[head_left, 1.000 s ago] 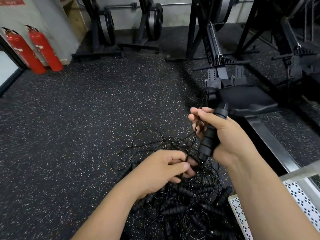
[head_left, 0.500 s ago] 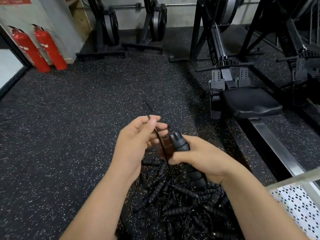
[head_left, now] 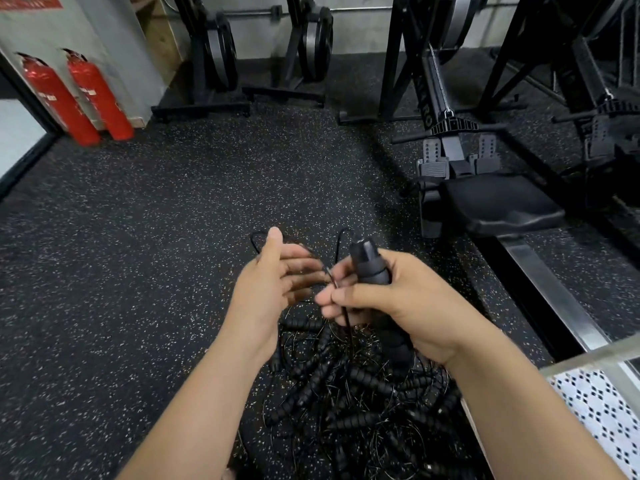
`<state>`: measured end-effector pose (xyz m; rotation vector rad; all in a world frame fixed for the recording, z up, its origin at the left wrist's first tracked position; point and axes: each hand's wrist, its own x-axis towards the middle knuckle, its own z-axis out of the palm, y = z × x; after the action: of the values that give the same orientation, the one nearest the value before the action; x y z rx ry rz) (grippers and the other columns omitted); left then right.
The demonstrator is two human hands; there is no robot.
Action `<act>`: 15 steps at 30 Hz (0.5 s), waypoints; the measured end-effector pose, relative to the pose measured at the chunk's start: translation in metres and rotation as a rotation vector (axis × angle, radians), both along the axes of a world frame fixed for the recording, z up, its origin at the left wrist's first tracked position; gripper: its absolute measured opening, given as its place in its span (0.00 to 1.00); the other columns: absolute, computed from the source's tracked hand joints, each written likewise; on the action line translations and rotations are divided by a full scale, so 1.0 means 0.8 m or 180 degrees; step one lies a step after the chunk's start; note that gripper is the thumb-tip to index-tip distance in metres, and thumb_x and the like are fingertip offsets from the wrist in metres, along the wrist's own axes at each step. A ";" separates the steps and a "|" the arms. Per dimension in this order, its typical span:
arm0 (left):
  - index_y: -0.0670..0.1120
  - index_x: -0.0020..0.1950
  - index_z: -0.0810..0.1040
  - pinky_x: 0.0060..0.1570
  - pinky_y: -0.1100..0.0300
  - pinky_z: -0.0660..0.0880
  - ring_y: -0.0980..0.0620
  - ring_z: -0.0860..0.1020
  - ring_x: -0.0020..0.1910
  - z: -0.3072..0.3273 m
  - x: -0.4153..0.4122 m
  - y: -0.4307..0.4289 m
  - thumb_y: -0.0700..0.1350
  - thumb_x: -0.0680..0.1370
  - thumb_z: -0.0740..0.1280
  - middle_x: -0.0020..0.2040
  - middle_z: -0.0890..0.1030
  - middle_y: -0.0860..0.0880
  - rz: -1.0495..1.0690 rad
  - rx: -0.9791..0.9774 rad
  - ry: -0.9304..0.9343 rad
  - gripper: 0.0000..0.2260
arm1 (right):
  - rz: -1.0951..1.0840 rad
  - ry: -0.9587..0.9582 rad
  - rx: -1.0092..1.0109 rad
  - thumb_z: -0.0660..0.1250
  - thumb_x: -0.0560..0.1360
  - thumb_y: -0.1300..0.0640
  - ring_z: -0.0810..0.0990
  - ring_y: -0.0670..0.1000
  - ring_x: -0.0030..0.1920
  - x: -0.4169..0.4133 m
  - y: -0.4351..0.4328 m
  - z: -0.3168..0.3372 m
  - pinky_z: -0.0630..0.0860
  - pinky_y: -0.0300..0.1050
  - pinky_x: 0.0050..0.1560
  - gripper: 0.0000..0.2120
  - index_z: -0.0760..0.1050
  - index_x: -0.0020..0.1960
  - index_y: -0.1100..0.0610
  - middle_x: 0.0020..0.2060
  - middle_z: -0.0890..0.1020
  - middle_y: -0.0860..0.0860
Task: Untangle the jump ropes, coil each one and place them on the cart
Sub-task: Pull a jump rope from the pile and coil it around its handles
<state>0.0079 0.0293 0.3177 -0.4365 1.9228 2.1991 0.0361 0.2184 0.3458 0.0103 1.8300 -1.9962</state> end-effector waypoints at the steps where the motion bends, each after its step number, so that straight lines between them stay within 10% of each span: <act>1: 0.42 0.61 0.83 0.55 0.48 0.83 0.46 0.88 0.51 -0.001 0.003 0.005 0.63 0.88 0.53 0.51 0.89 0.44 -0.0213 -0.0058 -0.0043 0.29 | -0.0167 0.0010 -0.0201 0.73 0.78 0.70 0.90 0.58 0.51 0.000 0.002 0.004 0.86 0.47 0.50 0.10 0.79 0.59 0.64 0.51 0.89 0.62; 9: 0.59 0.63 0.84 0.70 0.50 0.74 0.56 0.82 0.63 -0.013 0.033 0.043 0.49 0.85 0.66 0.60 0.87 0.60 -0.2254 -0.0955 0.0081 0.10 | -0.1431 0.0109 -0.1292 0.71 0.77 0.68 0.90 0.53 0.49 -0.008 0.020 0.022 0.87 0.44 0.45 0.14 0.78 0.62 0.61 0.55 0.89 0.60; 15: 0.59 0.61 0.87 0.76 0.44 0.70 0.52 0.84 0.62 -0.021 0.039 0.044 0.54 0.85 0.68 0.58 0.88 0.58 -0.2516 -0.1209 0.0374 0.08 | -0.1738 0.0158 -0.1440 0.71 0.79 0.68 0.90 0.56 0.52 -0.014 0.034 0.019 0.86 0.46 0.47 0.15 0.77 0.64 0.61 0.57 0.89 0.60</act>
<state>0.0392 0.0644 0.3007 0.3702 2.0755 1.3858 0.0247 0.2456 0.3607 0.3622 1.4616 -2.7709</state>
